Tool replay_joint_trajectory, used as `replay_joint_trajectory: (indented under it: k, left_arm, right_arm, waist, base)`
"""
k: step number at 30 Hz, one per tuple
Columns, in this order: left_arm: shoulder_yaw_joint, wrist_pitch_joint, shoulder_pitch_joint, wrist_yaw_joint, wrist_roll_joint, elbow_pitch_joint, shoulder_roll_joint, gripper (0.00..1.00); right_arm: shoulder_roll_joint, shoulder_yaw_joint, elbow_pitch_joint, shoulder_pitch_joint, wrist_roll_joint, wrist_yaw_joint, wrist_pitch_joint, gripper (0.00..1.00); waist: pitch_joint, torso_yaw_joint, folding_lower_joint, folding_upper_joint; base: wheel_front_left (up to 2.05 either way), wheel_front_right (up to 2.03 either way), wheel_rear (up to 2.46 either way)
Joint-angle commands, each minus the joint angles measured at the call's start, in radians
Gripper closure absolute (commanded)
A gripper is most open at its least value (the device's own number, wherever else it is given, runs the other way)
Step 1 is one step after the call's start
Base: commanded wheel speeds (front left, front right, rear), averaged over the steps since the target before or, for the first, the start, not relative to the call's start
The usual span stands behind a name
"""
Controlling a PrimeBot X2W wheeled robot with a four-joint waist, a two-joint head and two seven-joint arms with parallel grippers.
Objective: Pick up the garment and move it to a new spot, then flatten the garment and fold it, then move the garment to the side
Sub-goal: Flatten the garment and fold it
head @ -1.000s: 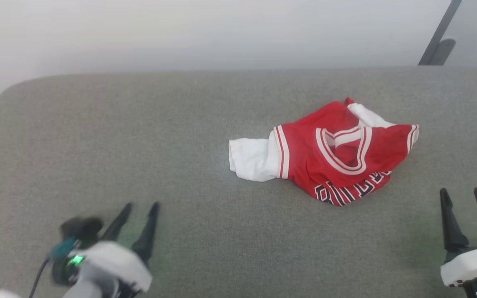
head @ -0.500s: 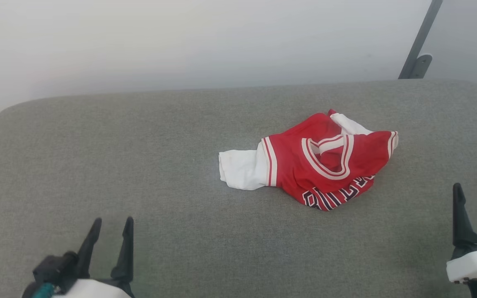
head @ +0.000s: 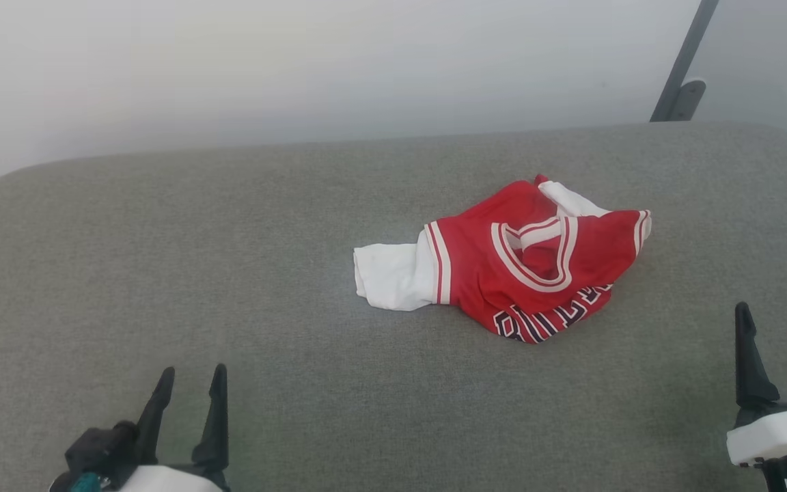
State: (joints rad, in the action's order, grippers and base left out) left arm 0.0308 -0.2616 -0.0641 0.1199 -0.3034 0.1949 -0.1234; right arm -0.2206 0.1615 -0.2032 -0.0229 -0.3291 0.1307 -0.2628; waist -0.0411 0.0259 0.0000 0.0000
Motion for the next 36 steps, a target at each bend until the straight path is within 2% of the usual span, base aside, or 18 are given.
replay_joint_trajectory:
  k: [1,6,9,13,17,22,26,29,34,35,36]
  left_arm:
    - [0.001,-0.005,0.016,0.006,0.001,0.0,0.001,0.0]
    - [-0.074,-0.005,0.141,0.011,0.007,0.026,-0.05,0.0]
    - [-0.16,0.051,0.278,0.012,-0.03,0.058,-0.105,0.0]
    - [-0.27,0.217,0.479,0.011,-0.119,0.136,-0.178,0.0]
    - [-0.367,0.463,0.662,0.011,-0.253,0.244,-0.224,0.0]
    - [-0.39,0.76,0.813,0.011,-0.431,0.404,-0.228,0.0]
    - [-0.405,0.985,0.89,-0.014,-0.48,0.515,-0.239,0.0]
    - [-0.414,1.058,0.927,-0.044,-0.475,0.553,-0.24,0.0]
    - [-0.417,1.116,0.938,-0.046,-0.511,0.589,-0.211,0.0]
    - [-0.424,1.124,0.936,-0.041,-0.511,0.592,-0.208,0.15]
    - [-0.431,1.128,0.933,-0.034,-0.511,0.592,-0.205,0.52]
  right_arm:
    - [0.003,-0.005,-0.001,-0.01,-0.003,0.0,-0.002,0.0]
    - [0.009,-0.013,0.008,-0.036,-0.008,0.0,-0.002,0.0]
    - [0.014,-0.02,0.012,-0.054,-0.011,0.0,-0.002,0.0]
    - [0.025,-0.036,0.012,-0.088,-0.025,0.0,-0.002,0.0]
    - [0.037,-0.046,0.005,-0.117,-0.037,0.0,-0.002,0.0]
    - [0.051,-0.043,-0.012,-0.137,-0.05,0.0,-0.002,0.0]
    - [0.06,-0.044,-0.013,-0.153,-0.058,0.0,-0.002,0.0]
    - [0.067,-0.044,-0.014,-0.162,-0.064,0.0,-0.002,0.0]
    - [0.069,-0.042,-0.016,-0.179,-0.072,0.0,-0.002,0.0]
    - [0.069,-0.041,-0.016,-0.183,-0.073,0.0,-0.002,0.0]
    - [0.069,-0.04,-0.019,-0.186,-0.073,0.0,-0.002,0.0]
  waist:
    - [-0.005,0.005,0.0,0.0]
    - [-0.034,0.018,0.0,0.0]
    - [-0.057,0.034,0.0,0.0]
    - [-0.104,0.075,0.0,0.0]
    - [-0.155,0.123,0.0,0.0]
    - [-0.201,0.179,0.0,0.0]
    - [-0.232,0.22,0.0,0.0]
    - [-0.255,0.242,0.0,0.0]
    - [-0.283,0.258,0.0,0.0]
    - [-0.284,0.257,0.0,0.0]
    - [-0.286,0.255,0.0,0.0]
  base:
    - [0.0,0.0,0.0]
    - [0.0,0.0,0.0]
    - [0.0,0.0,0.0]
    - [0.0,0.0,0.0]
    - [0.0,0.0,0.0]
    - [0.0,0.0,0.0]
    - [0.0,0.0,0.0]
    - [0.0,0.0,0.0]
    - [0.0,0.0,0.0]
    - [0.0,0.0,0.0]
    - [0.0,0.0,0.0]
